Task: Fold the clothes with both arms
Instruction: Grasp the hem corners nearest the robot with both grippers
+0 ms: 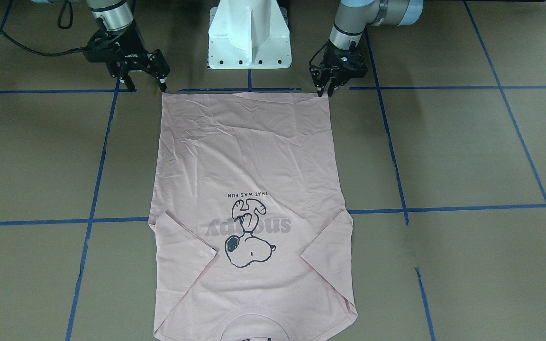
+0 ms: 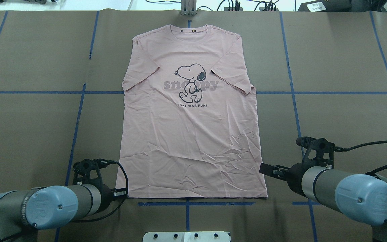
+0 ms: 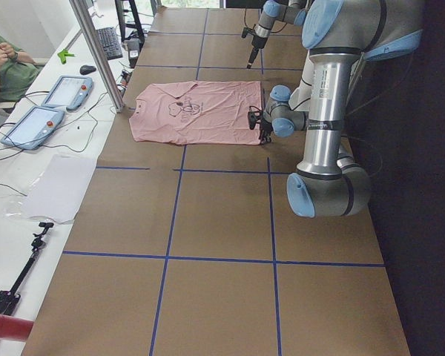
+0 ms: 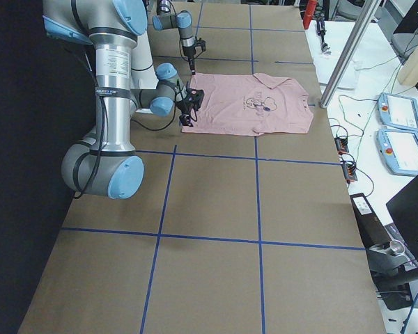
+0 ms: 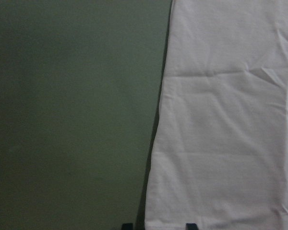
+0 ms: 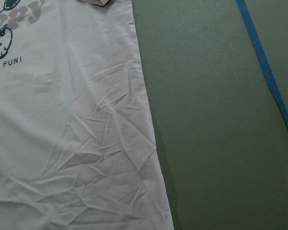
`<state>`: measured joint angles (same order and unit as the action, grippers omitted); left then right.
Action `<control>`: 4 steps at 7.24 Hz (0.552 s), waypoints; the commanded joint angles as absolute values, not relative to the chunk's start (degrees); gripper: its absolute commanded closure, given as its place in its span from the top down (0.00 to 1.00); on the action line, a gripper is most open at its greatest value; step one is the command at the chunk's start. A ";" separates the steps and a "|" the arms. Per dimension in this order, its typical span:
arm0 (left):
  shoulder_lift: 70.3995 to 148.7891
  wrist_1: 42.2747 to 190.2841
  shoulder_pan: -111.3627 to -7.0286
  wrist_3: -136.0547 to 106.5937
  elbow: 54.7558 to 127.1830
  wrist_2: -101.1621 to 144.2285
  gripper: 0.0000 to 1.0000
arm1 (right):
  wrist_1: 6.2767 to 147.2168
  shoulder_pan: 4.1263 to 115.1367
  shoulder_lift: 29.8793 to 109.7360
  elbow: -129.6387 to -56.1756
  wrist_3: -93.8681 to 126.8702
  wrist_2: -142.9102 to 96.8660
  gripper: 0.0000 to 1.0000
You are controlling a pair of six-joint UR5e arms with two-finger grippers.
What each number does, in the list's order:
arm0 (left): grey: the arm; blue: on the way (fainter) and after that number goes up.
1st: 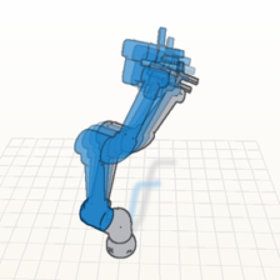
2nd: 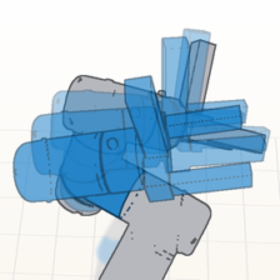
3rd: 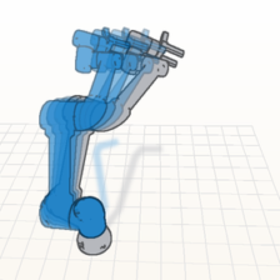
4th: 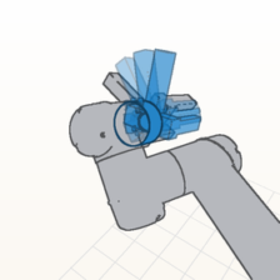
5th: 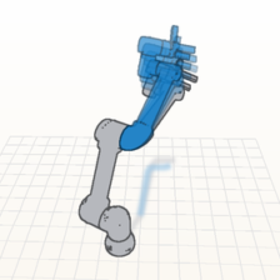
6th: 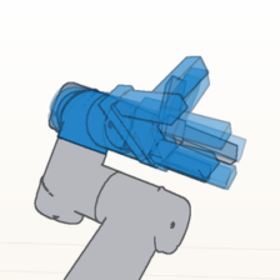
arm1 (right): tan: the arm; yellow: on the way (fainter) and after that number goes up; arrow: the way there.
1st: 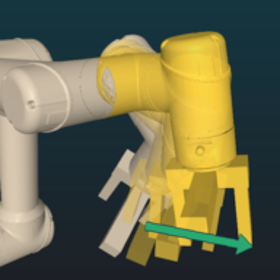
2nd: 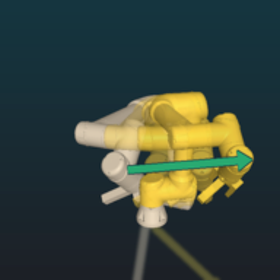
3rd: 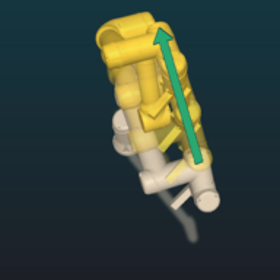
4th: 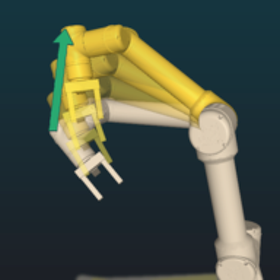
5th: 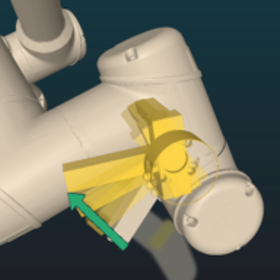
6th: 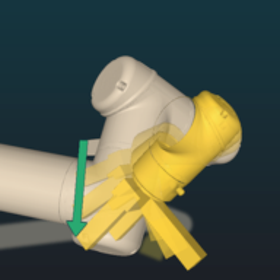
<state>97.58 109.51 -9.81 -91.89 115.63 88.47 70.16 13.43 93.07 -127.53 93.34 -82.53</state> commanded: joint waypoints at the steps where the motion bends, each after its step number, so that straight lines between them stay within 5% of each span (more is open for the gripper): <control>1: 97.65 109.51 -9.76 -91.93 115.58 88.51 0.07 | 70.22 13.36 93.08 -127.44 93.34 -82.53 0.99; 4: 97.73 109.42 -9.84 -91.85 115.84 88.51 0.00 | 70.22 13.27 93.08 -127.09 94.12 -82.44 0.93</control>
